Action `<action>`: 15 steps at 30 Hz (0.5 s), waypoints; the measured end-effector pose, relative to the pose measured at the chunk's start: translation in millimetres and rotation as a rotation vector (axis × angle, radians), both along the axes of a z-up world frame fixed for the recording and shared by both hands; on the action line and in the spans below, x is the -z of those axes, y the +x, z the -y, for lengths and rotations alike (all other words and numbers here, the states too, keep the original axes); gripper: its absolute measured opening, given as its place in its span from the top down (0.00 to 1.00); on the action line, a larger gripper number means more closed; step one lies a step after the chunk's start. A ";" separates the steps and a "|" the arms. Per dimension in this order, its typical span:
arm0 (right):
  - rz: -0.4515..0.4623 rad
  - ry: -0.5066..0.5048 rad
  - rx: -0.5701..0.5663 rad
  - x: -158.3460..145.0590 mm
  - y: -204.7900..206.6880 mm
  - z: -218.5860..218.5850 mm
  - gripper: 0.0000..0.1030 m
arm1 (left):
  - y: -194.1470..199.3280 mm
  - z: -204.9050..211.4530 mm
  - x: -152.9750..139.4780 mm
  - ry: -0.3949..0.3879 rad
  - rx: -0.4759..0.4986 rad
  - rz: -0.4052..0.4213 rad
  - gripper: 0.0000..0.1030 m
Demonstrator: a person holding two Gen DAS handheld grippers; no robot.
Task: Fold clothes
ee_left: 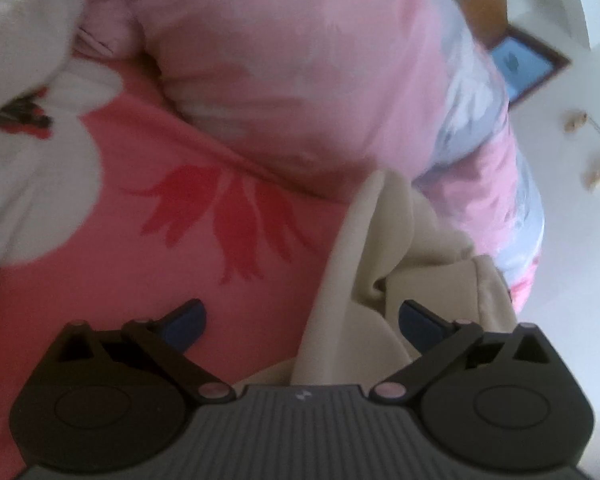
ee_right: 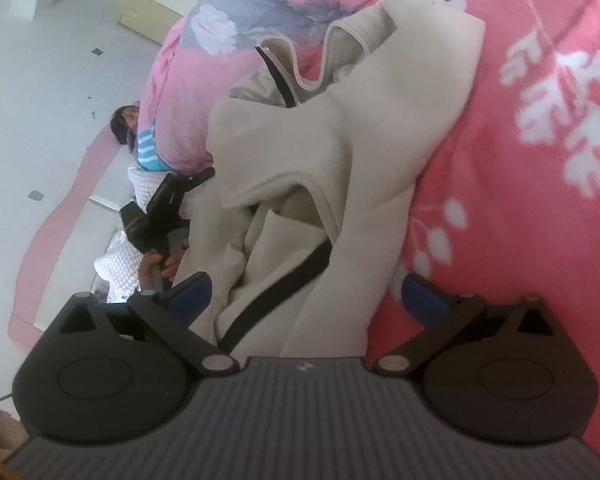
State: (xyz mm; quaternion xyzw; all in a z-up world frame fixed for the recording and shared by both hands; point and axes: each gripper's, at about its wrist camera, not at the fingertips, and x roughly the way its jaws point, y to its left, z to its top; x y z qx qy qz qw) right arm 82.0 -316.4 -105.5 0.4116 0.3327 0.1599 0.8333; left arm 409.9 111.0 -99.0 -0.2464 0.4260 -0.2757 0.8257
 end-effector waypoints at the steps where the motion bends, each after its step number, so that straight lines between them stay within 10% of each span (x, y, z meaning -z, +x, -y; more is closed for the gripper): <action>1: 0.011 -0.008 -0.005 0.6 1.4 -0.8 0.01 | -0.5 6.4 -1.7 0.048 0.032 0.015 0.00; 4: 0.038 -0.046 -0.025 0.4 4.7 -5.4 0.00 | -16.0 25.2 -8.0 0.168 0.114 0.051 0.00; 8: 0.063 -0.052 -0.039 1.7 10.3 -7.1 0.00 | -41.6 32.4 -8.5 0.073 0.193 -0.030 0.00; 15: 0.084 0.012 -0.086 5.2 20.6 -1.3 0.00 | -115.2 79.4 -15.5 0.149 0.312 -0.028 0.00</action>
